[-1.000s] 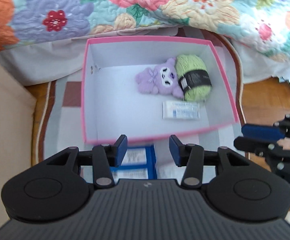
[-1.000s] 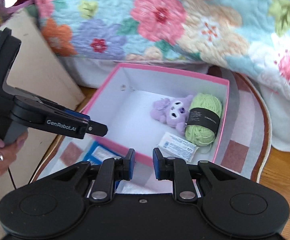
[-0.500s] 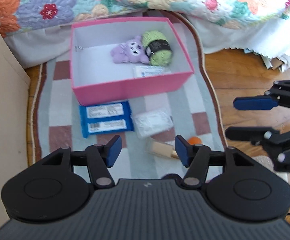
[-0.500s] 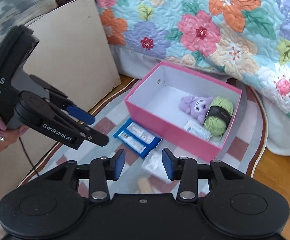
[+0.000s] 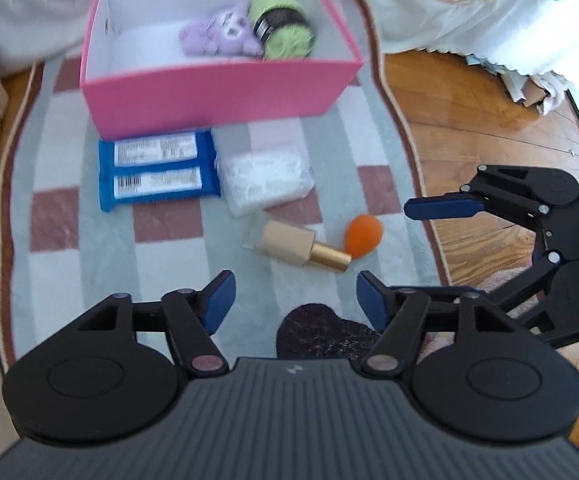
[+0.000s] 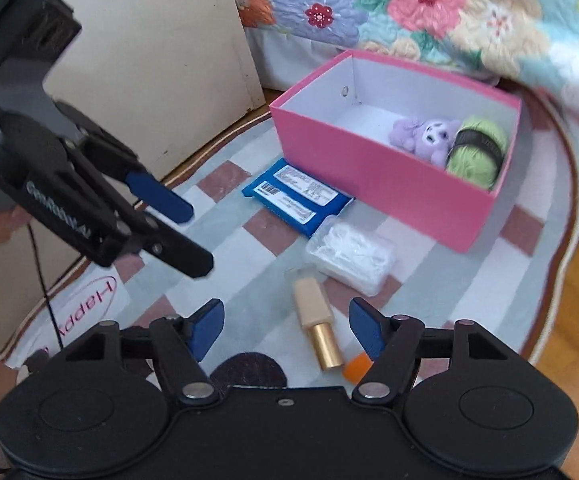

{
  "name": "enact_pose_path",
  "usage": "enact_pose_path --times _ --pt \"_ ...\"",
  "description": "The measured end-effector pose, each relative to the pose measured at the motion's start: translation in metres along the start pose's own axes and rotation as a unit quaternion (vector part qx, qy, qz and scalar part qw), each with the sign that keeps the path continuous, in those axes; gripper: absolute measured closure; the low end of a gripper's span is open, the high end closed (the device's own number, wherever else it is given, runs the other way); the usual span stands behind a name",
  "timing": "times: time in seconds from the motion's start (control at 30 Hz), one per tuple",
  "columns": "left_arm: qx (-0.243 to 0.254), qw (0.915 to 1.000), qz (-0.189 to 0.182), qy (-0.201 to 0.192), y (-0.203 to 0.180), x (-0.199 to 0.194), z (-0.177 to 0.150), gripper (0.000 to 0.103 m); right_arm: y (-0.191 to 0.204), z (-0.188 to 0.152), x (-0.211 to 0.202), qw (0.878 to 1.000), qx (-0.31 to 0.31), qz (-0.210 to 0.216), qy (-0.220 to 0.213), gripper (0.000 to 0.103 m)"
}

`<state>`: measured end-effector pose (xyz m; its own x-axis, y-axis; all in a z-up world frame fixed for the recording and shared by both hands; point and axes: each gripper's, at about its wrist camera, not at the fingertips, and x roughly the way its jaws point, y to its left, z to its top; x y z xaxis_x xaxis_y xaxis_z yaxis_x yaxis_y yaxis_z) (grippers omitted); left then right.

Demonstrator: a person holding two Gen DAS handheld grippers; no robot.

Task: Organize objects
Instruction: 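Withdraw the right gripper from the box toward the gold-capped bottle, then close the right gripper around the gold-capped beige bottle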

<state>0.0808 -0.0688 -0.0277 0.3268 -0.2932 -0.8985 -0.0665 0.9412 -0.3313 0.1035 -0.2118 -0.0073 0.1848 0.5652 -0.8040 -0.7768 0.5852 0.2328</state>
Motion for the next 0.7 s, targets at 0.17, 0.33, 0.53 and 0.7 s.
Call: enact_pose_path --times 0.17,0.33,0.53,0.7 --pt "-0.026 0.9996 0.004 -0.012 0.020 0.020 -0.003 0.027 -0.014 -0.007 0.028 0.999 0.004 0.031 0.011 0.029" --pt "-0.060 0.9970 -0.009 -0.048 0.031 0.041 -0.008 0.021 -0.010 -0.007 0.059 0.999 -0.031 0.023 0.035 0.029" --pt "-0.078 0.9956 -0.017 -0.050 0.039 0.076 -0.013 0.015 0.006 -0.008 0.093 0.995 -0.090 -0.020 0.046 0.029" --pt "-0.114 0.9913 -0.039 -0.052 0.049 0.095 -0.016 0.018 0.000 -0.006 0.109 0.992 -0.106 -0.035 0.062 0.030"
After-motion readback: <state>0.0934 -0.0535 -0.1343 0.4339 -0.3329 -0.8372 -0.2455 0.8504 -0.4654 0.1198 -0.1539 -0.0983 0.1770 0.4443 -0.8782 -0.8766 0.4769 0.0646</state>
